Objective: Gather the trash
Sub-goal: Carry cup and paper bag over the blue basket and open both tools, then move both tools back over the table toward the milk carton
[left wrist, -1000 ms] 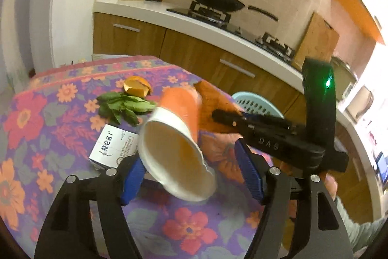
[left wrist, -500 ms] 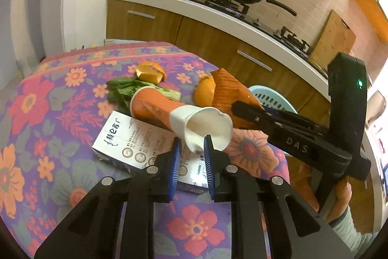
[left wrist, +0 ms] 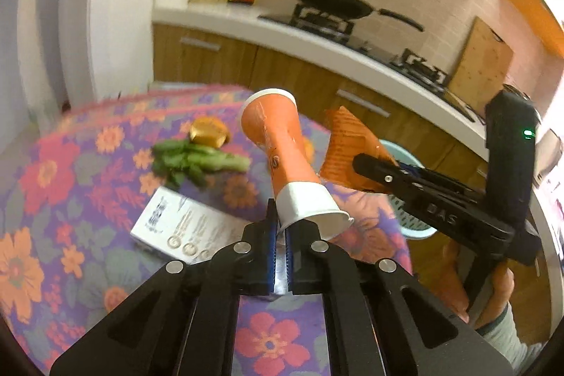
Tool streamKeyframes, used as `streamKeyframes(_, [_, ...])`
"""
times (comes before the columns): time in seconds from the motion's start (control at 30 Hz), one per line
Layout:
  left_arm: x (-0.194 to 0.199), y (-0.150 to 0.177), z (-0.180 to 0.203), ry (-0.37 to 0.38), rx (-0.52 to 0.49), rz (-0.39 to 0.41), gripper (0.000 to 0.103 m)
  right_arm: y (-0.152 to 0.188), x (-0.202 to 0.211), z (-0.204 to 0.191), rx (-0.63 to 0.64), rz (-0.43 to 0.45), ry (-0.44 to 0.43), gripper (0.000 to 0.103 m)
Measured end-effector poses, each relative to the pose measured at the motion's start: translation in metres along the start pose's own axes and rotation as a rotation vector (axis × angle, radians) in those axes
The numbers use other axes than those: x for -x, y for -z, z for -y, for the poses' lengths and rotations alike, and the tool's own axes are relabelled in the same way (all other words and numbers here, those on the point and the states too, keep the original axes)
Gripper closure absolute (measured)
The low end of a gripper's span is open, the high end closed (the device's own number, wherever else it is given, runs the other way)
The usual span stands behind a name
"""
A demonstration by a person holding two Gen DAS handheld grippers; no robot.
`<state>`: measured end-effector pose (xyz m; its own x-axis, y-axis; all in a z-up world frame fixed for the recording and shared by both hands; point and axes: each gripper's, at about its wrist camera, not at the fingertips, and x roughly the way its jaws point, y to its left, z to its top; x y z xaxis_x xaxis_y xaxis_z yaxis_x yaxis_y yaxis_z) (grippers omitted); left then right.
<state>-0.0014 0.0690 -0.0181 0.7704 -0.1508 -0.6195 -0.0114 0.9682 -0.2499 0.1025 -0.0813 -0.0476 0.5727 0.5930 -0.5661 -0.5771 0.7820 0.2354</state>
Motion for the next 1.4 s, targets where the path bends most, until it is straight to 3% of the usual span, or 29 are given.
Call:
streamKeyframes(0.23, [-0.001,-0.022,0.042,0.026,-0.084,0.052,0.101,-0.004,0.041,0.047,-0.06,0.084,0.08,0.083])
streamKeyframes(0.47, [-0.048,-0.045,0.105,0.104,-0.18,0.027,0.101,0.005,0.079,0.123,-0.176,0.138,0.2,0.083])
streamKeyframes(0.83, [-0.158,-0.049,0.192,0.181,-0.269,-0.136,0.101,0.035,0.073,0.216,-0.364,0.071,0.301,0.083])
streamKeyframes(1.1, [-0.221,-0.035,0.198,0.191,-0.238,-0.276,0.1,0.049,0.058,0.247,-0.444,0.002,0.325,0.081])
streamKeyframes(1.17, [-0.229,-0.032,0.197,0.19,-0.229,-0.294,0.088,0.052,0.055,0.252,-0.467,-0.011,0.309,0.07])
streamKeyframes(1.2, [-0.232,-0.03,0.196,0.177,-0.234,-0.301,0.071,0.053,0.054,0.255,-0.478,-0.014,0.305,0.067])
streamKeyframes(1.23, [-0.233,-0.028,0.196,0.152,-0.245,-0.301,0.057,0.055,0.055,0.256,-0.485,-0.016,0.309,0.058])
streamKeyframes(1.4, [-0.224,-0.023,0.191,0.141,-0.261,-0.299,0.043,0.056,0.057,0.259,-0.499,-0.011,0.305,0.054])
